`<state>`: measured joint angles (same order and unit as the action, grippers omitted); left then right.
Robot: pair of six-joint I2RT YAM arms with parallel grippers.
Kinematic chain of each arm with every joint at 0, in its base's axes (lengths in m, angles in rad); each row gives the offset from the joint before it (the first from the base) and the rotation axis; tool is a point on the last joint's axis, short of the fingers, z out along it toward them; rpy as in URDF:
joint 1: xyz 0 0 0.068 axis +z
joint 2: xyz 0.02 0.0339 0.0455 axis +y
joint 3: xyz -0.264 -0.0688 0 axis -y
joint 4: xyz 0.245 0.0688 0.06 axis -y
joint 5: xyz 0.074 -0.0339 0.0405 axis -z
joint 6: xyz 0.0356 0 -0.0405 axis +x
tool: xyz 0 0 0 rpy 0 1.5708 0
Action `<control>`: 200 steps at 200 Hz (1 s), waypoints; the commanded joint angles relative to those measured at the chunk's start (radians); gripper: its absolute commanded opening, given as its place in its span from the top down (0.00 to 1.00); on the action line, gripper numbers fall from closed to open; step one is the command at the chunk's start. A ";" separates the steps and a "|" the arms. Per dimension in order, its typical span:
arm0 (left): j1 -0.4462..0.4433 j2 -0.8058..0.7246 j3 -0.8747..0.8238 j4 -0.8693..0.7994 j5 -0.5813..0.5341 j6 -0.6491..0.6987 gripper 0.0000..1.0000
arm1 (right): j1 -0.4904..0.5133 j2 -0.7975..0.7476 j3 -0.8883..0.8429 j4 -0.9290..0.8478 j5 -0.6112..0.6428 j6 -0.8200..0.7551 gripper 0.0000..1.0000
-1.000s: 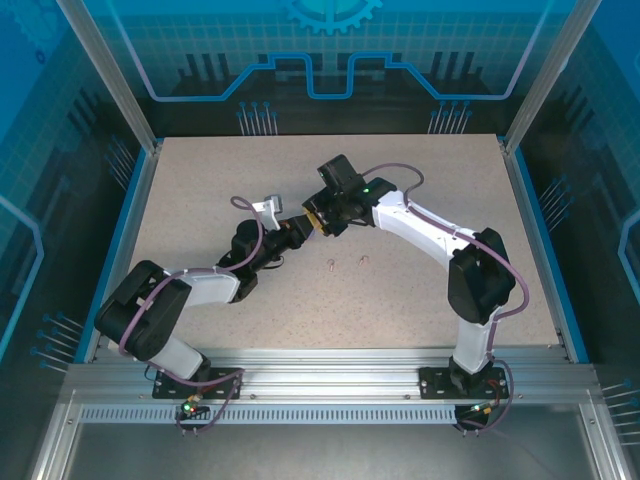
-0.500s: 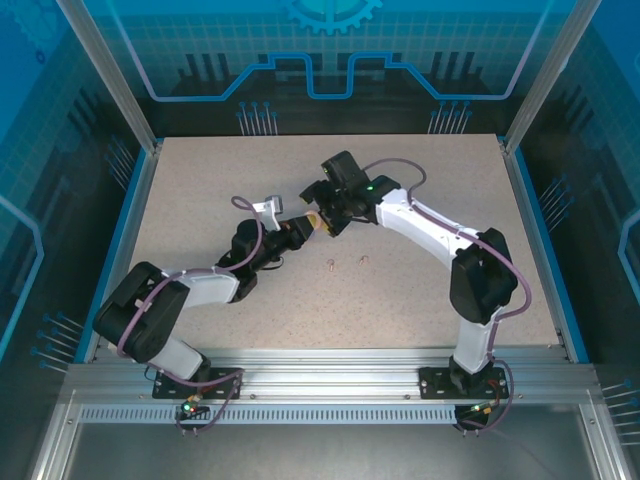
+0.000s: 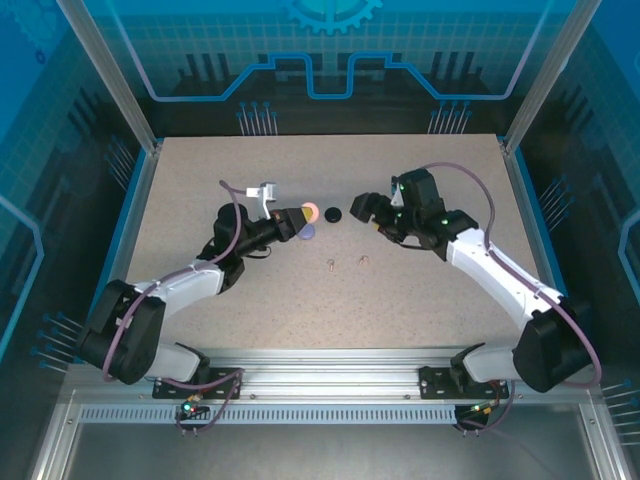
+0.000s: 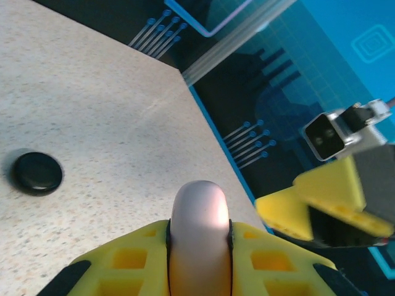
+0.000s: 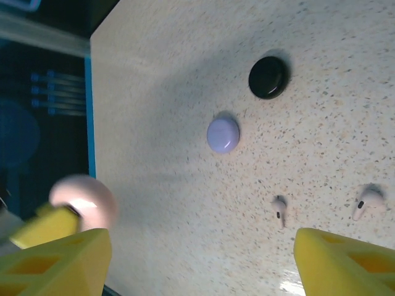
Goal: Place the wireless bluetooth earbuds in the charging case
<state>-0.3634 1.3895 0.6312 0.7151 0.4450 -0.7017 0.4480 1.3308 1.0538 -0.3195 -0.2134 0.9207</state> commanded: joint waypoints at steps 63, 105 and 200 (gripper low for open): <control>0.009 -0.032 0.119 -0.085 0.239 0.022 1.00 | 0.055 -0.018 -0.016 0.211 -0.250 -0.369 0.25; 0.009 -0.024 0.135 -0.092 0.259 0.018 1.00 | 0.079 0.041 0.029 0.223 -0.242 -0.364 0.27; 0.007 -0.020 0.157 -0.089 0.328 0.006 1.00 | 0.017 0.091 -0.016 0.258 -0.173 -0.304 0.38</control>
<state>-0.3542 1.3689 0.7441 0.6025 0.6910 -0.6899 0.4980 1.4067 1.0599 -0.0914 -0.4271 0.5877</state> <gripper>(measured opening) 0.221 0.633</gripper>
